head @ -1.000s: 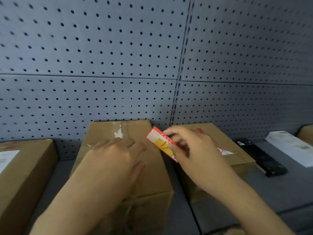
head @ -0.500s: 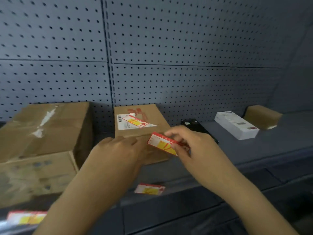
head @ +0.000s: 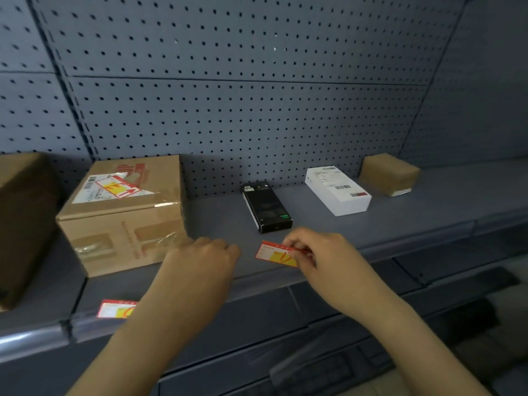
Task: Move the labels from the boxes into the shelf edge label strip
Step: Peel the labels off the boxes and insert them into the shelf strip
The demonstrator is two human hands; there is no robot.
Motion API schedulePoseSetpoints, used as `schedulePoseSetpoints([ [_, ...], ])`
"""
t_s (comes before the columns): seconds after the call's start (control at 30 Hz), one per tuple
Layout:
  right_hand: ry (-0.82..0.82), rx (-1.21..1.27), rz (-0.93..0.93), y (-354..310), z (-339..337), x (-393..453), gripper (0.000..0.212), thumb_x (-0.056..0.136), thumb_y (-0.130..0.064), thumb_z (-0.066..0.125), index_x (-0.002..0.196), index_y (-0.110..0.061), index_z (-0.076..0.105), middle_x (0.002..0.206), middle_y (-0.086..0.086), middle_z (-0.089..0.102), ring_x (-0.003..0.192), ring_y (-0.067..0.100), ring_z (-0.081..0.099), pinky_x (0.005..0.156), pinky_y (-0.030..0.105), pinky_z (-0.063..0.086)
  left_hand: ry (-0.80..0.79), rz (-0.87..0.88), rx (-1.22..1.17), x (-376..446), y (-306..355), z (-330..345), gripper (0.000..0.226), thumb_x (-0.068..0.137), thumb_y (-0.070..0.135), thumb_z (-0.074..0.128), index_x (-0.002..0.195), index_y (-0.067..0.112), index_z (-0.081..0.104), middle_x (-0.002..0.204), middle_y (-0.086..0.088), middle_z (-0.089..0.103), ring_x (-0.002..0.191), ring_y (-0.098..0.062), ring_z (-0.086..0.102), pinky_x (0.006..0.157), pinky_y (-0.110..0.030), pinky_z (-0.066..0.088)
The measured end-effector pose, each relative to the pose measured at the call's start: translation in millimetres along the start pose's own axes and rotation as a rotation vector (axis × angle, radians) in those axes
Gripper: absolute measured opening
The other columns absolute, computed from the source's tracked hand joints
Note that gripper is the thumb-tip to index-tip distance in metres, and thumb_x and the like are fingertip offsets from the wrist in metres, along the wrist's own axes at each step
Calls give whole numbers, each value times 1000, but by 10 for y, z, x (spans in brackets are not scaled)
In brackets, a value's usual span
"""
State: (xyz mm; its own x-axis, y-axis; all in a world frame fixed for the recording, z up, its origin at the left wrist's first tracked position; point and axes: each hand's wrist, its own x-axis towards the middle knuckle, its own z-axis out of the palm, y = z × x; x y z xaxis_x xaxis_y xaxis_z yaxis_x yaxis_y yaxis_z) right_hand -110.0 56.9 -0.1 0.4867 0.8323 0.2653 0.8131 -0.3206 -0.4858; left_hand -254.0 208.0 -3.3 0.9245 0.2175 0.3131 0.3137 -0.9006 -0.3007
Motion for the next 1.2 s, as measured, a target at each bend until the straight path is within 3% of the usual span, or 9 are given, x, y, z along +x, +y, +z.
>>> schedulePoseSetpoints([
  [0.3, -90, 50, -18, 653, -167, 305, 12, 92, -16, 55, 97, -25, 60, 90, -4, 72, 78, 14, 65, 70, 41, 55, -88, -4, -32, 547, 442, 254, 40, 27, 19, 89, 60, 23, 66, 48, 2, 60, 40, -21, 59, 39, -23, 43],
  [0.67, -251, 141, -153, 1234, -216, 411, 11, 91, -17, 56, 96, -27, 60, 89, -6, 72, 74, 12, 66, 67, 40, 57, -200, -169, -53, 695, 1120, 325, 39, 27, 16, 90, 59, 21, 67, 48, 1, 61, 38, -21, 58, 38, -23, 46],
  [1.03, -220, 314, -202, 1423, 66, 523, 8, 87, -11, 64, 93, -16, 63, 87, -5, 68, 75, 5, 62, 67, 21, 53, -273, -192, -97, 784, 1295, 699, 30, 29, 11, 84, 51, 22, 67, 48, 1, 64, 41, -22, 60, 39, -22, 45],
  [1.2, -173, 326, -201, 1420, 152, 553, 7, 86, -12, 65, 92, -16, 64, 83, -7, 68, 72, 5, 63, 66, 23, 54, -194, -212, -163, 742, 1319, 727, 38, 36, 5, 84, 68, 20, 69, 59, 0, 66, 49, -23, 63, 42, -25, 46],
])
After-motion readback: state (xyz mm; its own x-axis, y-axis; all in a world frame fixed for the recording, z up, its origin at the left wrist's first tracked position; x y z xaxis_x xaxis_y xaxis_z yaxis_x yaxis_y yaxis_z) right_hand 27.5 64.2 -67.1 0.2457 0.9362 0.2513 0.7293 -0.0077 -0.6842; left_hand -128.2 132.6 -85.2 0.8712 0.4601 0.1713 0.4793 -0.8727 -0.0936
